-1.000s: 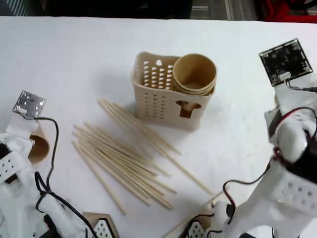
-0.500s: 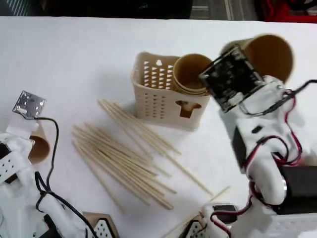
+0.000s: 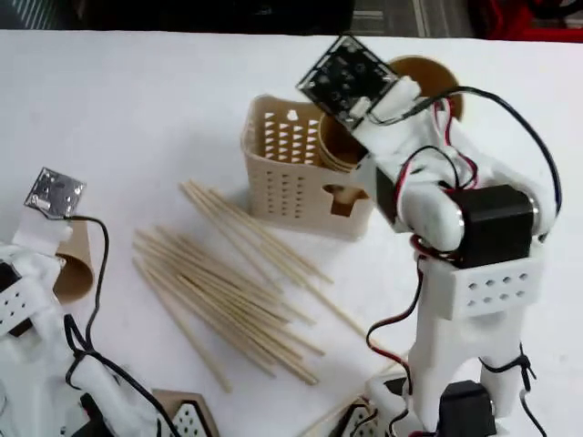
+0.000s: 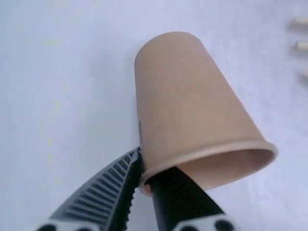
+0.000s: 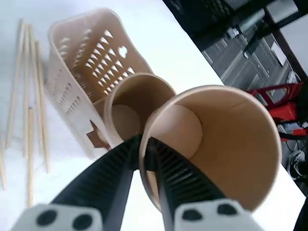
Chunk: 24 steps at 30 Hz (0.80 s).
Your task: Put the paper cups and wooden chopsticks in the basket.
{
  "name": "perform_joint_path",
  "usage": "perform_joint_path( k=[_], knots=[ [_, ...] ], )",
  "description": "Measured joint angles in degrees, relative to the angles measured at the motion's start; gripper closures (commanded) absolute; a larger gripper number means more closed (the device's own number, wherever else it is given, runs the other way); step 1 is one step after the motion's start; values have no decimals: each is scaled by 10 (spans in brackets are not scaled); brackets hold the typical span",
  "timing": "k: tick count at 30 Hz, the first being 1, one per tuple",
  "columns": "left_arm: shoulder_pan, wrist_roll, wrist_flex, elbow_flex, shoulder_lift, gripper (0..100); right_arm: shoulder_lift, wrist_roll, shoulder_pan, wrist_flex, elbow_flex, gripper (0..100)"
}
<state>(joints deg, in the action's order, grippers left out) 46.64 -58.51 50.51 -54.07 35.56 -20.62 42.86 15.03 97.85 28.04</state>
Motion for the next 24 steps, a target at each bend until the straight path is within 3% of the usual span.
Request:
perform_joint_path(
  k=[24],
  knots=[
    [0,2,0,-1,-1,977,51,-62,44,-21,-4,978]
  ],
)
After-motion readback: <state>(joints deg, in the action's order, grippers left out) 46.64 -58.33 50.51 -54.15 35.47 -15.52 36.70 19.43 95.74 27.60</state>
